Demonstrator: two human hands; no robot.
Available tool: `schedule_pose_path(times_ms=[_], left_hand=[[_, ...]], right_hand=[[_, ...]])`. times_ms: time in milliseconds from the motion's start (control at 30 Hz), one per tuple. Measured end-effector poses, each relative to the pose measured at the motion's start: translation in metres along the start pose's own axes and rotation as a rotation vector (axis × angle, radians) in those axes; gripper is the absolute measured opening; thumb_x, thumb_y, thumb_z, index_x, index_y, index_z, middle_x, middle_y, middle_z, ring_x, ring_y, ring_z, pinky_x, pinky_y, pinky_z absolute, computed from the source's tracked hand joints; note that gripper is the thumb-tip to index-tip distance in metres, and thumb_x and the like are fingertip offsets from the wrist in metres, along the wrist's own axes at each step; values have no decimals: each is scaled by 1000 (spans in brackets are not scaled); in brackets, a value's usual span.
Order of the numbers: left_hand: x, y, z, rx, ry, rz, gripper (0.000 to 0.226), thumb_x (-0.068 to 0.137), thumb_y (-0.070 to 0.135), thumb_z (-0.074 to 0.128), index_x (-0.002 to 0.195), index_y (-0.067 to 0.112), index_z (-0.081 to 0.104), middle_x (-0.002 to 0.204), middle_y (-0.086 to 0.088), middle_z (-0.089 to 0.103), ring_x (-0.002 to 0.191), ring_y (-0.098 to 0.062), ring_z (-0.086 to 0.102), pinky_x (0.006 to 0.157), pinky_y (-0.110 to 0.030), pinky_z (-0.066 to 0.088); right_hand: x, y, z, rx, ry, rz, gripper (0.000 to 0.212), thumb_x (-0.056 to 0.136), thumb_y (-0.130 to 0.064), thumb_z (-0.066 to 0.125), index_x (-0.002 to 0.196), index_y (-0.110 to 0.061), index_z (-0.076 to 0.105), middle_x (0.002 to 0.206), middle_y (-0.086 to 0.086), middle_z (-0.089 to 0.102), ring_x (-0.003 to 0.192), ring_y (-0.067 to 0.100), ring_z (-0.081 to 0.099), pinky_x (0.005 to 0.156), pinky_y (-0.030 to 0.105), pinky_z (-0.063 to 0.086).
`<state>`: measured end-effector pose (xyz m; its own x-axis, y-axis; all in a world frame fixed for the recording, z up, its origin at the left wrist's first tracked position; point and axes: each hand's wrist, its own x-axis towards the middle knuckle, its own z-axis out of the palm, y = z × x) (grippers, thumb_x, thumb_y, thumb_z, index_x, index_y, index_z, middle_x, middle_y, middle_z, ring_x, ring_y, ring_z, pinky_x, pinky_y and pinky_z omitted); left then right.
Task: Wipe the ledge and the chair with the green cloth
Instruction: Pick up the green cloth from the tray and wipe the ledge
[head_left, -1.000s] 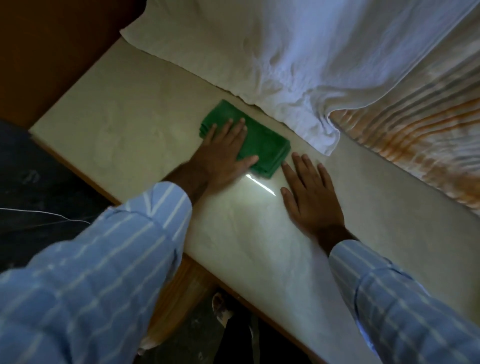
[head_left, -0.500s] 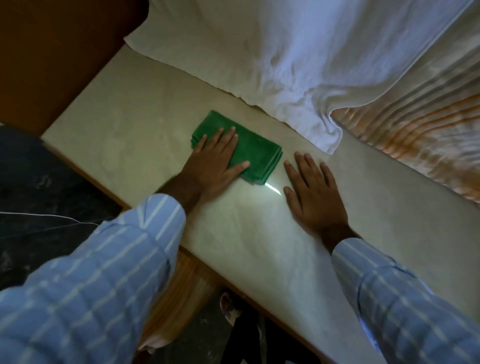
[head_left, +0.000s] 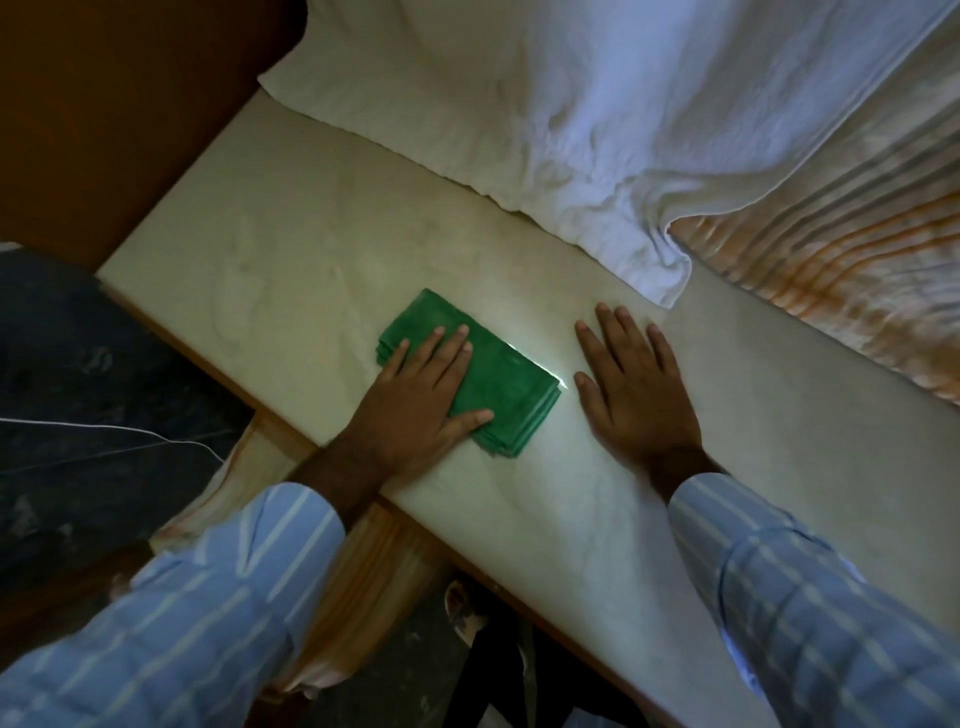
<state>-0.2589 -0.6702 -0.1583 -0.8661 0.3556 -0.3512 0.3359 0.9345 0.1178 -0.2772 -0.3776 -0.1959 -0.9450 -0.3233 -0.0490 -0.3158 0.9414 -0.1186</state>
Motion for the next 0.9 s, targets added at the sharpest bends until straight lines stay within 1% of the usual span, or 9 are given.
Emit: schedule_pose_path(times_ms=[67, 167, 233, 367, 433, 533, 700, 800, 900], left_hand=[[12, -7, -5, 2, 14, -21, 90, 95, 72, 21, 160, 11, 20, 171, -4, 10, 157, -23, 9, 125, -50, 13], [45, -37, -18, -85, 56, -131, 86, 98, 69, 26, 162, 13, 15, 171, -2, 8, 157, -22, 7, 126, -49, 10], [76, -66, -29, -144, 78, -198, 87, 97, 71, 23, 162, 14, 12, 171, -3, 7, 157, -22, 6, 126, -50, 8], [126, -100, -47, -134, 27, -319, 97, 91, 79, 9, 162, 14, 6, 171, -5, 0, 157, -27, 2, 125, -53, 4], [132, -92, -42, -136, 43, -370, 100, 88, 82, 6, 162, 14, 1, 171, -4, -5, 157, -26, -3, 124, -53, -1], [114, -65, -23, -127, 110, -412, 102, 88, 82, 7, 162, 12, -1, 171, -4, -7, 157, -25, -7, 125, -53, -5], [51, -14, 14, -118, 215, -373, 100, 92, 78, 16, 161, 5, 10, 171, -10, 6, 157, -30, 5, 125, -56, 3], [27, 4, 30, -81, 220, -348, 100, 93, 78, 13, 160, 4, 13, 170, -11, 10, 157, -30, 8, 125, -57, 5], [23, 7, 29, -113, 180, -359, 101, 91, 80, 9, 161, 6, 10, 171, -9, 7, 157, -28, 4, 125, -56, 4]], right_hand=[[0, 1, 0, 7, -3, -2, 62, 109, -48, 27, 167, -26, 21, 177, 5, 19, 165, 23, 17, 134, 50, 16], [-1, 0, 0, 17, 0, 5, 62, 108, -48, 30, 167, -26, 23, 177, 6, 20, 165, 24, 18, 134, 50, 15], [0, 1, 1, 23, 7, 6, 62, 108, -47, 32, 166, -26, 25, 176, 6, 22, 164, 25, 20, 134, 49, 15], [-1, 0, 2, 18, 10, 6, 62, 108, -47, 31, 166, -27, 24, 176, 5, 21, 165, 25, 18, 134, 49, 14], [-1, 1, 2, 17, 16, 4, 61, 109, -47, 31, 166, -27, 24, 177, 5, 20, 165, 25, 18, 134, 49, 15], [-1, 1, 2, 14, 20, 4, 61, 109, -46, 32, 166, -27, 24, 177, 5, 20, 165, 25, 19, 134, 49, 16], [-1, -1, 0, 27, 21, 1, 62, 108, -47, 30, 166, -26, 24, 176, 5, 21, 165, 25, 19, 133, 50, 17], [-2, 0, 0, 38, 14, 1, 62, 108, -48, 29, 166, -27, 22, 177, 5, 20, 165, 24, 18, 134, 49, 16], [-1, 1, -1, 41, -4, -2, 62, 108, -48, 28, 166, -27, 23, 177, 5, 20, 165, 24, 18, 134, 50, 16]])
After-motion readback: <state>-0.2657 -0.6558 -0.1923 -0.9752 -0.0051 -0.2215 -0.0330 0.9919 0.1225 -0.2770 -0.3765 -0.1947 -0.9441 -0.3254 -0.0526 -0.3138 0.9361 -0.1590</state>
